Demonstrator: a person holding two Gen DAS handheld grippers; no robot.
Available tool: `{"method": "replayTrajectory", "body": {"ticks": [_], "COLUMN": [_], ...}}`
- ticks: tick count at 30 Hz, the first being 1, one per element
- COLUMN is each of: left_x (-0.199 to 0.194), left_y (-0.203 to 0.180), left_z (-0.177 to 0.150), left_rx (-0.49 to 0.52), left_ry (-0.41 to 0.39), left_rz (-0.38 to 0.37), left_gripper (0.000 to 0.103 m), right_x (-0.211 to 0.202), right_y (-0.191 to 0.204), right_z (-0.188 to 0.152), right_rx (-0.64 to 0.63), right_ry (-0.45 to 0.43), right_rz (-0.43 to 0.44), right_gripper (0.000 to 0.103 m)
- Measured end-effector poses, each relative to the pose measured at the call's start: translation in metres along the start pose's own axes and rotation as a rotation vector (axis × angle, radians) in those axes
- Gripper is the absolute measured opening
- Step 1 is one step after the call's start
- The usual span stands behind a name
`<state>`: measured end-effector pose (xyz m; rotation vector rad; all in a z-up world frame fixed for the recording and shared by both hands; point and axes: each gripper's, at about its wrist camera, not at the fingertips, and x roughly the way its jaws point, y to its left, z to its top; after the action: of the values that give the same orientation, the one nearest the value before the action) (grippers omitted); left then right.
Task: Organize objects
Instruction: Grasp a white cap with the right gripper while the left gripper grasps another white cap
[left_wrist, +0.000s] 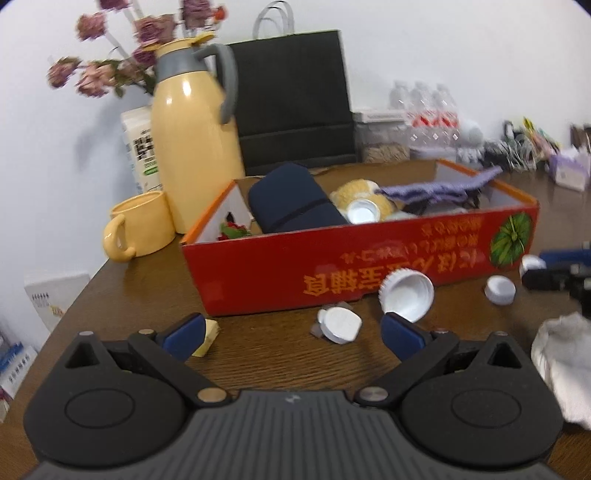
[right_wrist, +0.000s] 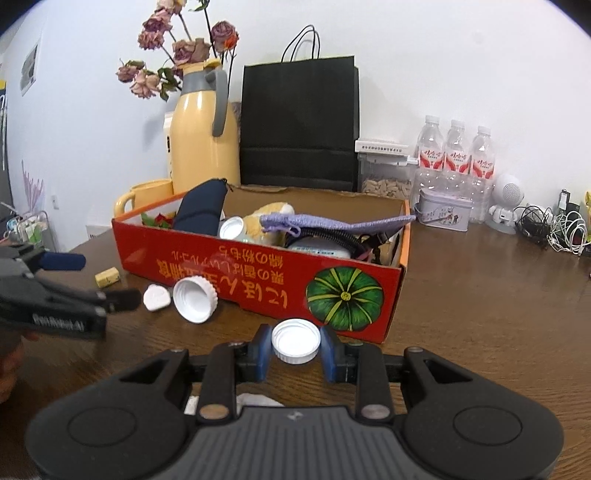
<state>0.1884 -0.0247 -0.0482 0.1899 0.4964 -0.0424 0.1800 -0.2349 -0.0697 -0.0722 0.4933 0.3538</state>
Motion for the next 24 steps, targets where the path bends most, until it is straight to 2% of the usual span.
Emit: {"method": "replayTrajectory", "body": {"ticks": [2, 5, 7, 10, 14, 15, 16, 24], "left_x": [0.000, 0.003, 0.008, 0.019, 0.032, 0.034, 0.035, 0.017], "left_y": [-0.007, -0.014, -0.017, -0.019, -0.021, -0.020, -0.019, -0.017], "left_z": [0.000, 0.000, 0.002, 0.005, 0.007, 0.008, 0.008, 0.004], "left_rx": [0.039, 0.075, 0.089, 0.102, 0.132, 0.128, 0.120, 0.108], "left_ry": [-0.004, -0.002, 0.009, 0.047, 0.077, 0.081, 0.082, -0.001], "left_rz": [-0.005, -0.011, -0.013, -0.043, -0.076, -0.093, -0.107, -0.114], "left_gripper": [0.103, 0.093, 0.071, 0.055, 0.049, 0.041, 0.028, 0.028], "right_x": [-0.003, -0.005, -0.005, -0.005, -0.005, -0.004, -0.004, -0.004], "right_y": [-0.002, -0.004, -0.003, -0.003, -0.003, -0.003, -0.003, -0.003], "right_z": [0.000, 0.001, 0.001, 0.001, 0.001, 0.001, 0.001, 0.000], "right_rx": [0.014, 0.021, 0.019, 0.019, 0.019, 0.020, 0.020, 0.020], "right_ry": [-0.016, -0.028, -0.029, -0.029, -0.028, -0.029, -0.028, -0.031], "right_rz": [-0.004, -0.006, -0.004, -0.003, 0.000, 0.002, 0.003, 0.005], "right_gripper": [0.027, 0.027, 0.027, 0.027, 0.027, 0.027, 0.027, 0.027]}}
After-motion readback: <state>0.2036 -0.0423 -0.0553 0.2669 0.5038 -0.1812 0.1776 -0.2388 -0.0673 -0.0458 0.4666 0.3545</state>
